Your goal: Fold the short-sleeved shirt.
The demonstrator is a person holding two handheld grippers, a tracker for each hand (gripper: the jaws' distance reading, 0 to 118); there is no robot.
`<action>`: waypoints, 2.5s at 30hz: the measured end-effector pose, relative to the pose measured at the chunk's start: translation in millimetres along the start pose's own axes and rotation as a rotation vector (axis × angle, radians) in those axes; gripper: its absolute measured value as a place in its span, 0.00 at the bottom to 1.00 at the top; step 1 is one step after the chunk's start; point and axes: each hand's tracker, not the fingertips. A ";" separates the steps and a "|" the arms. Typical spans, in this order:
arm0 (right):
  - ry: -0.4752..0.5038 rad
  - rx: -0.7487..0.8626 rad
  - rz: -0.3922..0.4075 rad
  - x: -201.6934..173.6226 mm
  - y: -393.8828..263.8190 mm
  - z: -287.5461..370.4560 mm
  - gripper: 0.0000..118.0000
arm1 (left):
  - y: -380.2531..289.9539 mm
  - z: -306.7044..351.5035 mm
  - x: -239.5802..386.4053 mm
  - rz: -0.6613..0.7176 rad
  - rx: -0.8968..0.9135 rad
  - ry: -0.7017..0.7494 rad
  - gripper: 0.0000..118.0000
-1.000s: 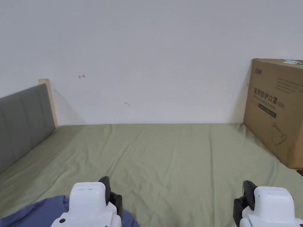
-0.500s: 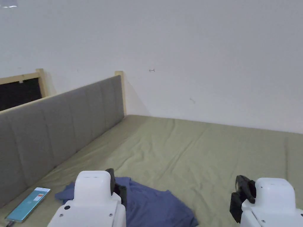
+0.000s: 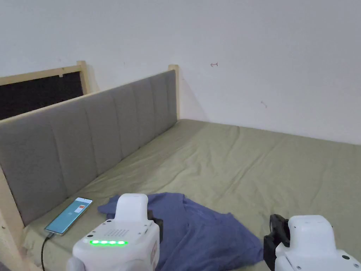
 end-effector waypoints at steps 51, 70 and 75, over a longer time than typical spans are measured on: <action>-0.216 -0.190 -0.138 90.9 -30.1 -14.6 0.00 | 52.9 -171.4 13.5 0.247 -0.321 -0.249 0.01; -0.608 -0.036 -0.235 211.5 -7.6 106.7 0.00 | 99.5 -31.5 367.6 -0.077 -0.228 -1.124 0.01; -0.679 -0.096 -0.285 240.3 -31.8 123.6 0.00 | -12.3 -71.9 435.0 -0.273 -0.488 -1.009 0.01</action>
